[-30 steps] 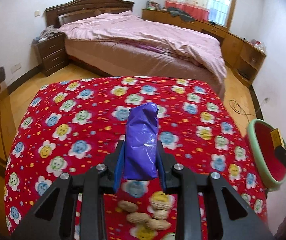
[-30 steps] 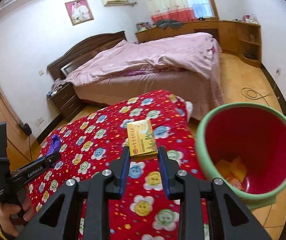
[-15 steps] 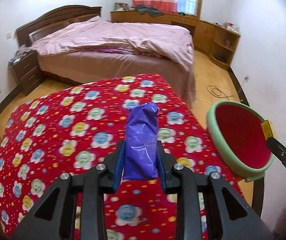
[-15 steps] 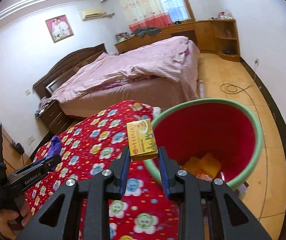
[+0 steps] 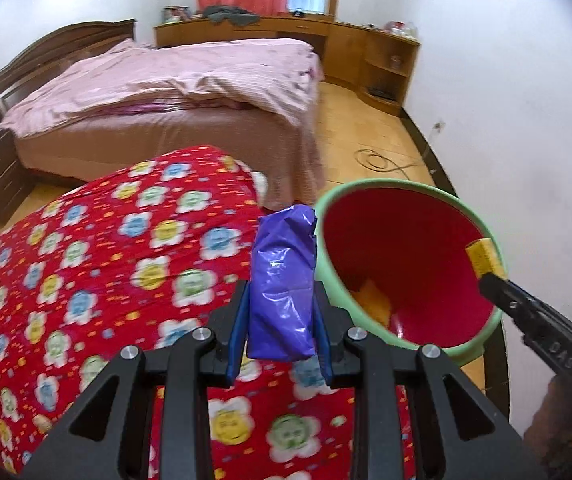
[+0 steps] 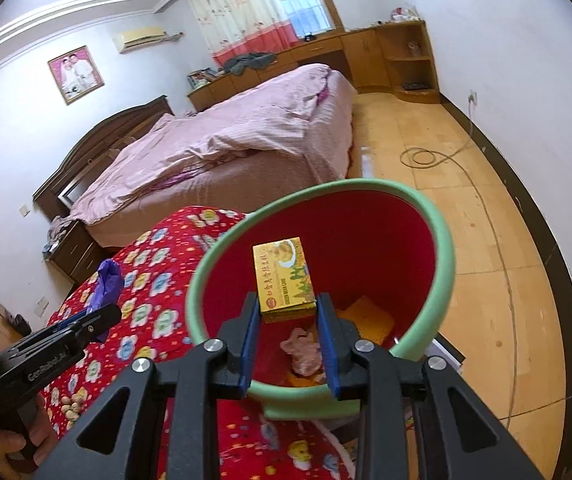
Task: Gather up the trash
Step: 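Carry the yellow box and purple packet in both tools over the bin, then open the right tool to drop the yellow box while the left tool releases the purple packet into the bin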
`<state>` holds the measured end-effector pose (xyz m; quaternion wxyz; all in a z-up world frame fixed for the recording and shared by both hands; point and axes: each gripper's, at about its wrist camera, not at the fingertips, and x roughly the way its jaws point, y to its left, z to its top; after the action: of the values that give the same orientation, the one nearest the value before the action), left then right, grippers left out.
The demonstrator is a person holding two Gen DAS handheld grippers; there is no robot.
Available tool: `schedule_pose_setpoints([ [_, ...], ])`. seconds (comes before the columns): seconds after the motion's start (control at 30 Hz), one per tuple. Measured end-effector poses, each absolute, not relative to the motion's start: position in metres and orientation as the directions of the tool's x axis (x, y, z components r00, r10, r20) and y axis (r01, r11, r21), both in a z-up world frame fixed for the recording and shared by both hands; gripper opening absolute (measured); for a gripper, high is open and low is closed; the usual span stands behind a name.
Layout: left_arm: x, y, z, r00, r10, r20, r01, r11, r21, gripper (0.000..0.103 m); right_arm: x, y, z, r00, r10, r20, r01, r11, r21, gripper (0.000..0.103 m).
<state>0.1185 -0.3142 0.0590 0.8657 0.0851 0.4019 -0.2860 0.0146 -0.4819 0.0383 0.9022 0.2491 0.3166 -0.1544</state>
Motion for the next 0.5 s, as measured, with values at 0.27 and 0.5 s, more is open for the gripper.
schedule_pose_setpoints([
  [0.27, 0.115, -0.351, 0.050, 0.444, -0.503, -0.742, 0.641, 0.757, -0.130, 0.030, 0.016, -0.503, 0.020, 0.727, -0.129, -0.675, 0.473, 0.806, 0.355, 0.031],
  [0.5, 0.118, -0.363, 0.044, 0.411, -0.527, -0.744, 0.662, 0.734, -0.153, 0.042, 0.014, -0.510, 0.014, 0.723, -0.126, -0.679, 0.481, 0.798, 0.364, 0.032],
])
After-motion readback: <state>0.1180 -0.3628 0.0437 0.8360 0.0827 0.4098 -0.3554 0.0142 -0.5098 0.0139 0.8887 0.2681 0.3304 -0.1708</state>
